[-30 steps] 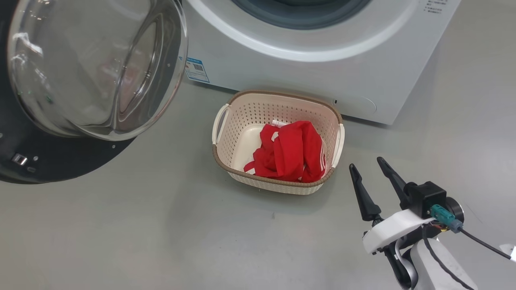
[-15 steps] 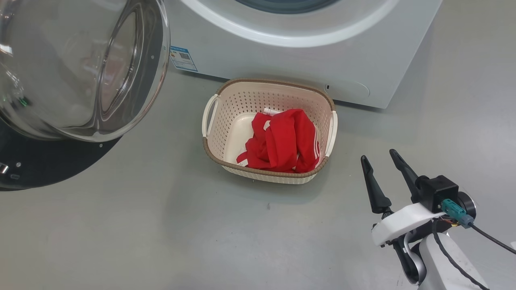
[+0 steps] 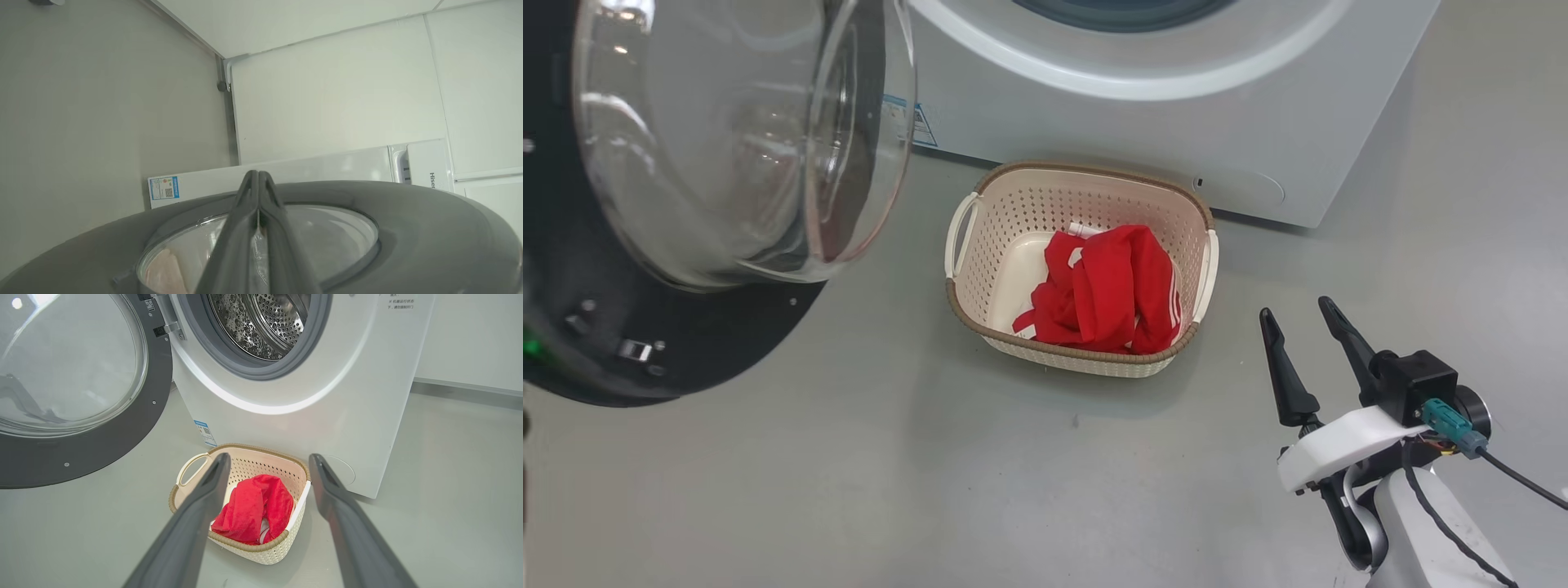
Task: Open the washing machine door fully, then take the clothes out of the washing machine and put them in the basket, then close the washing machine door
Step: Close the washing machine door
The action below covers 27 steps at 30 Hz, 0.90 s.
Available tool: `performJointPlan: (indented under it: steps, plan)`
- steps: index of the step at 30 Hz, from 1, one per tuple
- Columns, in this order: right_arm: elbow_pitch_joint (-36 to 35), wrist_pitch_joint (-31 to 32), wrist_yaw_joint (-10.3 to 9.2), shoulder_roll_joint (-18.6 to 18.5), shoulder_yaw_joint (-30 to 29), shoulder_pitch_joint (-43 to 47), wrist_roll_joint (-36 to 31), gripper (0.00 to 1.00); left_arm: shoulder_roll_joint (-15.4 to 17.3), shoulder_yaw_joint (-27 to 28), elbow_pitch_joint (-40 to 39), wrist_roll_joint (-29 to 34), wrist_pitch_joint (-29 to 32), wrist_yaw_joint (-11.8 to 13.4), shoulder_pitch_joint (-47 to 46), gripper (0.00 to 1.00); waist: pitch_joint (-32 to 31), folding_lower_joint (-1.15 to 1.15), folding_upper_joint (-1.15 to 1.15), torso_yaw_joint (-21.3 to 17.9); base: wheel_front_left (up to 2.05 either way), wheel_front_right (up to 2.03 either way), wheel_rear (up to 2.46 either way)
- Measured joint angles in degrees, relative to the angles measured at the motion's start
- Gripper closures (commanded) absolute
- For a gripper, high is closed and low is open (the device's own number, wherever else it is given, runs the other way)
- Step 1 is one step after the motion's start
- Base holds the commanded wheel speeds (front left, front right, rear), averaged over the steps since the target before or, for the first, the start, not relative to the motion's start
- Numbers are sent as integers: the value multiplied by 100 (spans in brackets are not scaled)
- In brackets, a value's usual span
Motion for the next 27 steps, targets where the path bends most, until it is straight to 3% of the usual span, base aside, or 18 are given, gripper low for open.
performJointPlan:
  steps: [11, 27]
  plan:
    - [32, 0, 1, 48, 14, 2, 7, 0, -11, -347, -349, -246, 1150, -247, 489, 100, -129, 0, 0, 40, 0, 0, 0]
    - [143, 0, 7, 121, 166, 24, 83, 0, -211, -671, -1250, -755, 2509, -375, 1022, 100, -342, 0, 0, -196, 0, 0, 0]
